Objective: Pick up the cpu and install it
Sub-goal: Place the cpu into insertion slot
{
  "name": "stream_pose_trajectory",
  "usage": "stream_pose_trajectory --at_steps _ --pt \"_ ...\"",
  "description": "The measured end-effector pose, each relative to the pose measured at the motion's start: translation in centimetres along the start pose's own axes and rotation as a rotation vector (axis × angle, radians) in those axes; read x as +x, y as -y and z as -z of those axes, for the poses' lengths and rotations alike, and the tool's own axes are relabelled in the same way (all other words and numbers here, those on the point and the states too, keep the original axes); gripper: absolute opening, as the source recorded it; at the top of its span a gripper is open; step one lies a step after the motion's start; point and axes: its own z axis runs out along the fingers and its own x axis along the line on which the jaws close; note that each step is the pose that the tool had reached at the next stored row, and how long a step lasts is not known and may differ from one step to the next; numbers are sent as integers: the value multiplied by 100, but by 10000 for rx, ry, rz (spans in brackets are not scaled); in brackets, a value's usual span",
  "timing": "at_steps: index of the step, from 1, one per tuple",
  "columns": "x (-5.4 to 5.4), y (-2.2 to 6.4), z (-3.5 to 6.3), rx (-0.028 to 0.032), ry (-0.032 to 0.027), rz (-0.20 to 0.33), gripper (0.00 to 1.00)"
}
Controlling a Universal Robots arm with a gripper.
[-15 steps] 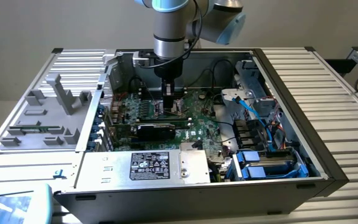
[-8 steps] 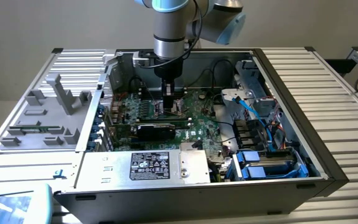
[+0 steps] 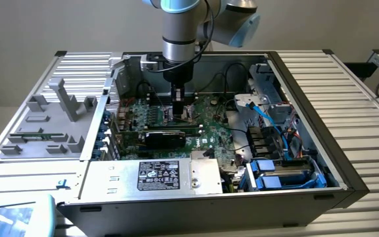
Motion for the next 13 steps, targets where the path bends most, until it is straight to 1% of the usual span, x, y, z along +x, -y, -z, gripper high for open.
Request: stream_pose_trajectory --at_steps 12,13 --pt "0 -2 -1 15 4 -2 55" --pt "0 -2 -1 15 4 -1 57"
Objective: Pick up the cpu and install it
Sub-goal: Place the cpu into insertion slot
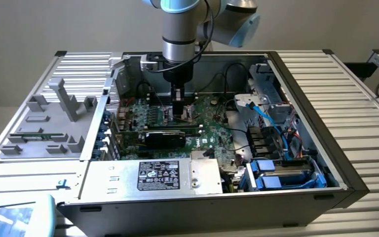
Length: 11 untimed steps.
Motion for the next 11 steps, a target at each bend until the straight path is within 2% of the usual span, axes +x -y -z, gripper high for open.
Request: stream_pose_trajectory --at_steps 1,2,7,11 --pt "0 0 0 1 1 0 57" --pt "0 0 0 2 0 0 64" --pt "2 -1 8 10 -1 -1 64" --pt "6 -2 60 20 1 -2 64"
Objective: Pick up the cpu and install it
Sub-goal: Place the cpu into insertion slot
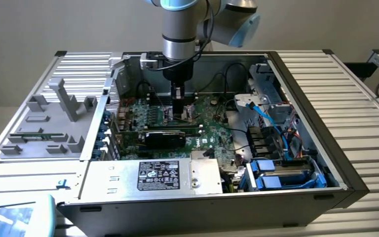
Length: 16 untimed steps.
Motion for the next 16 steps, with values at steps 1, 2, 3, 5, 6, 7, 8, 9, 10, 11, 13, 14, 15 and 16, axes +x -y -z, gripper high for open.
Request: stream_pose_trajectory --at_steps 1,2,3,5,6,7,8,9,10,11,13,14,15,16 --pt "1 0 12 3 0 0 64" --pt "3 -1 29 6 1 -1 64" --pt "4 -2 47 9 1 -1 64" --pt "10 -3 99 18 1 -2 64" --pt "13 -4 130 24 0 -2 64" --pt "16 -5 161 31 2 -3 64" --pt "18 -6 190 44 1 -5 64" --pt "21 -7 214 63 2 -7 64" --pt "23 -7 236 80 6 -8 64" --pt "26 -8 259 91 7 -8 64" --pt "32 -10 311 113 10 -10 64" --pt "36 -11 340 121 9 -12 64" --pt "41 -12 366 130 10 -13 64" --pt "47 -13 391 138 11 -14 64"
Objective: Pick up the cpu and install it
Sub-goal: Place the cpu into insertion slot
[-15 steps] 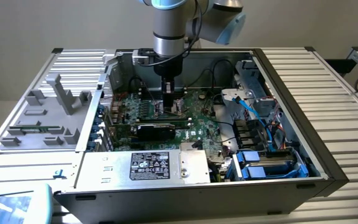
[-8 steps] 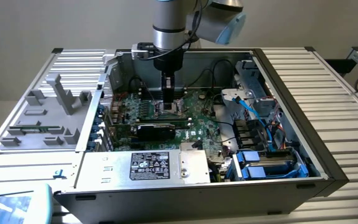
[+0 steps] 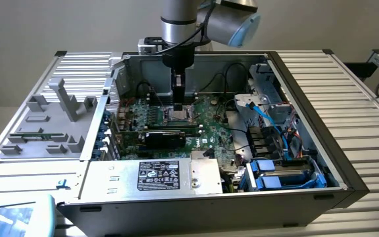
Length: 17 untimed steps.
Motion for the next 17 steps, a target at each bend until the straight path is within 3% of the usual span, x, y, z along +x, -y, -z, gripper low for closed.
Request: stream_pose_trajectory --at_steps 8,12,17 --pt "61 -3 152 62 25 -4 64" --pt "119 2 188 63 124 -3 64" --pt "160 25 299 62 183 -3 64"
